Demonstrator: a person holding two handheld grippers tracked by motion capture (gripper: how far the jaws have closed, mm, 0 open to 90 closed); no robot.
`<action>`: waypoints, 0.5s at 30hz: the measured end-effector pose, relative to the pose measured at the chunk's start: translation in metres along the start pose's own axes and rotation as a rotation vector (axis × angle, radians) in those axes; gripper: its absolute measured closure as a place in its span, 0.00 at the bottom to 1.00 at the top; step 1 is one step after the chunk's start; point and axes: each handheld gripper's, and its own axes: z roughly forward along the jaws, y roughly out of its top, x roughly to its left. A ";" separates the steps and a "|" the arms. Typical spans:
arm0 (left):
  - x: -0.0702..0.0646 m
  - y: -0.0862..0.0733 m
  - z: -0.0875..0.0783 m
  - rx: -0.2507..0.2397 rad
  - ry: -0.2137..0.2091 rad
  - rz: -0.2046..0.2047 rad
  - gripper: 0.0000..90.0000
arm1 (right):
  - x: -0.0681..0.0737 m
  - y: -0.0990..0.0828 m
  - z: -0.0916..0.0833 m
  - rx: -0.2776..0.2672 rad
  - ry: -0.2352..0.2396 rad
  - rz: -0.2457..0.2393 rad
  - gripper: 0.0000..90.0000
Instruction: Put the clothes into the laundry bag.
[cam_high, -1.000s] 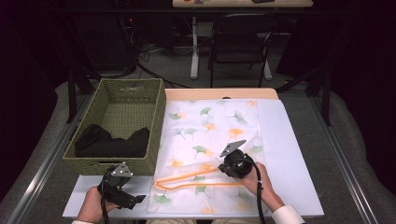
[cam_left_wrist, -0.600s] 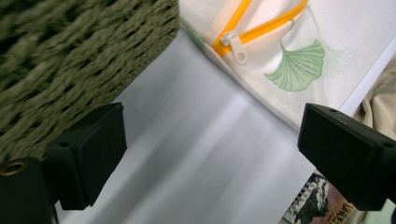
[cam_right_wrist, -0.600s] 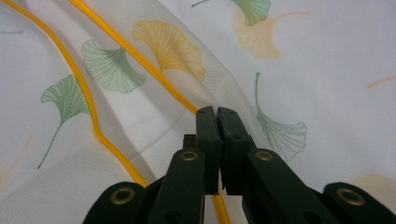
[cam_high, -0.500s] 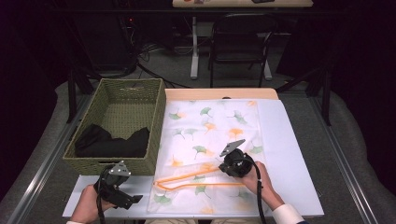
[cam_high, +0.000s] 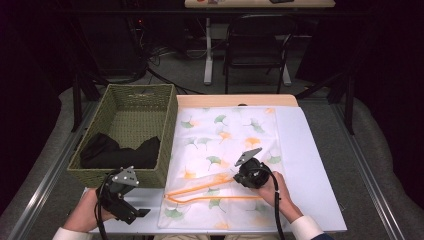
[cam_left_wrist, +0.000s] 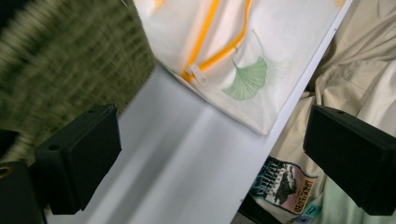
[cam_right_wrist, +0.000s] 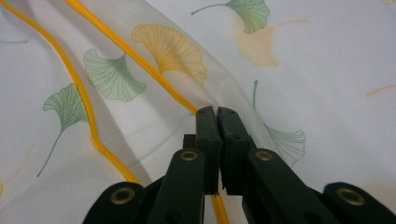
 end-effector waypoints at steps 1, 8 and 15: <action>0.002 0.003 -0.003 0.002 0.001 0.006 0.04 | 0.000 0.000 0.000 0.000 -0.003 0.000 0.98; 0.018 0.021 -0.018 0.055 -0.004 0.068 0.03 | 0.001 0.000 -0.001 -0.005 -0.011 0.005 0.98; 0.037 0.036 -0.033 0.113 0.041 0.102 0.02 | 0.002 -0.001 -0.001 -0.006 -0.021 0.001 0.98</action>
